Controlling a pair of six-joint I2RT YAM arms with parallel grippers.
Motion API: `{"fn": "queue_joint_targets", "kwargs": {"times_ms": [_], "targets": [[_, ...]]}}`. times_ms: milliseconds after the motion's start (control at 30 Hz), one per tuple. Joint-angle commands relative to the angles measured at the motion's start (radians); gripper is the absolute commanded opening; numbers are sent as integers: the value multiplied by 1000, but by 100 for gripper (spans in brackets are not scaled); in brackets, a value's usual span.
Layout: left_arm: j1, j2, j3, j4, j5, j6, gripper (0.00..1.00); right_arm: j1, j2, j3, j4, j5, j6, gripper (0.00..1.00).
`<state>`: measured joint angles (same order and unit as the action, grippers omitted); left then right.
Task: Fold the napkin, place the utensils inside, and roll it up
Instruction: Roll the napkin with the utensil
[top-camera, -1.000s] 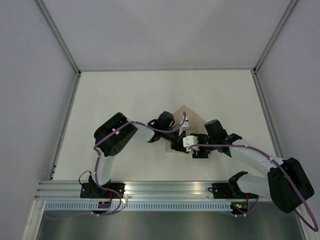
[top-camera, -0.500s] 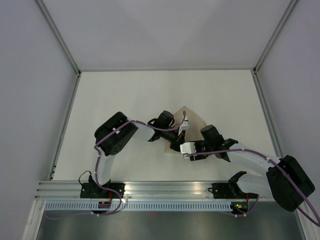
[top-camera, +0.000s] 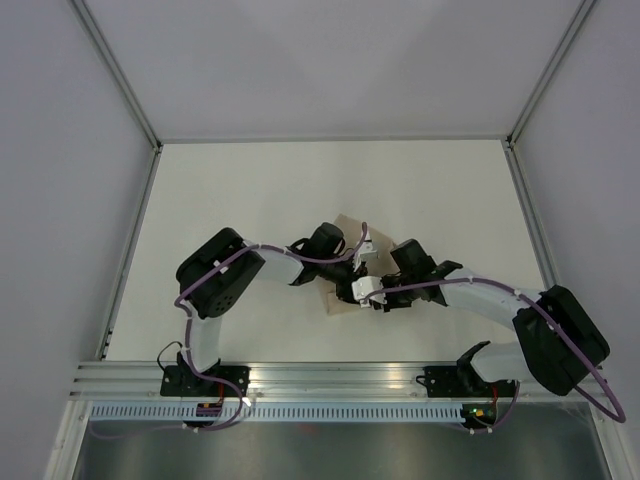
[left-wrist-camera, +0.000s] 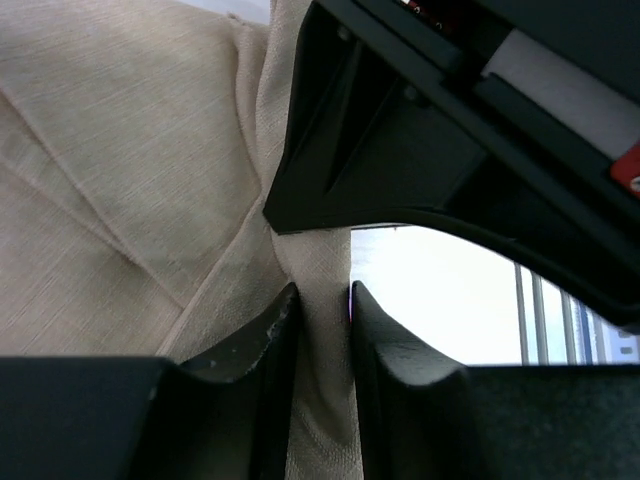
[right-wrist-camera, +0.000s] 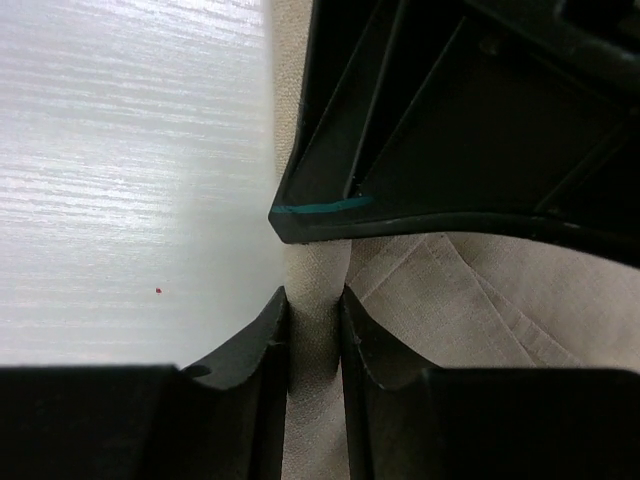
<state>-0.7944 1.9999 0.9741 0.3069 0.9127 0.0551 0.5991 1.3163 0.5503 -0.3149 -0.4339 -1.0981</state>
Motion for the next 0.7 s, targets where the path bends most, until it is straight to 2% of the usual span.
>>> {"fn": "queue_joint_targets", "kwargs": {"times_ms": [0,167,333,467,667], "targets": [[1,-78,-41,-35,-147,28,33,1,87,40,-205,-28,-20,13],[3,-151,-81,12,-312,40,34,1,188,114,-317,-60,9,10],[14,-243,-136,78,-483,19,35,-1,196,135,-329,-45,49,9],[32,-298,-161,95,-650,-12,34,-1,219,175,-409,-74,58,9],[52,-375,-181,106,-778,-29,40,-1,265,218,-472,-107,67,9]]}}
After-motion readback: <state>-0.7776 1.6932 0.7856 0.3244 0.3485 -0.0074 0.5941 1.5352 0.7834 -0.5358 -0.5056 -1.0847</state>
